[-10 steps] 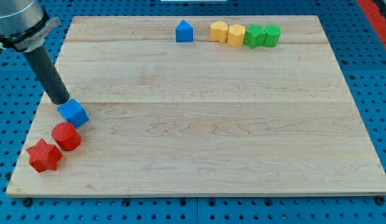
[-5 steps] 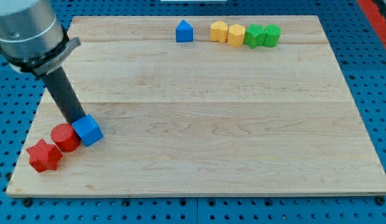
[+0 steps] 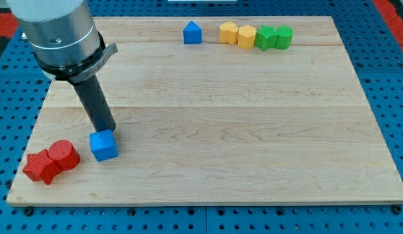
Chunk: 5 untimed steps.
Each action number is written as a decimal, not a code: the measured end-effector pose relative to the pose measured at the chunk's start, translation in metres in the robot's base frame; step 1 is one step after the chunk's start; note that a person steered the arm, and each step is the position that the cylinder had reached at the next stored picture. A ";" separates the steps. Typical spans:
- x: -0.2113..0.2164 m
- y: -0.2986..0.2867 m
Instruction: Move the blue cube towards the bottom left
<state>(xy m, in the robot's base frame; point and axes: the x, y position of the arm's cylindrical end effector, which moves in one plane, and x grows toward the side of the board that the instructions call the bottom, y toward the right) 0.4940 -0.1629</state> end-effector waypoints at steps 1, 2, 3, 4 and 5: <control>0.004 0.002; 0.014 0.003; 0.016 0.003; 0.011 0.011; -0.044 0.108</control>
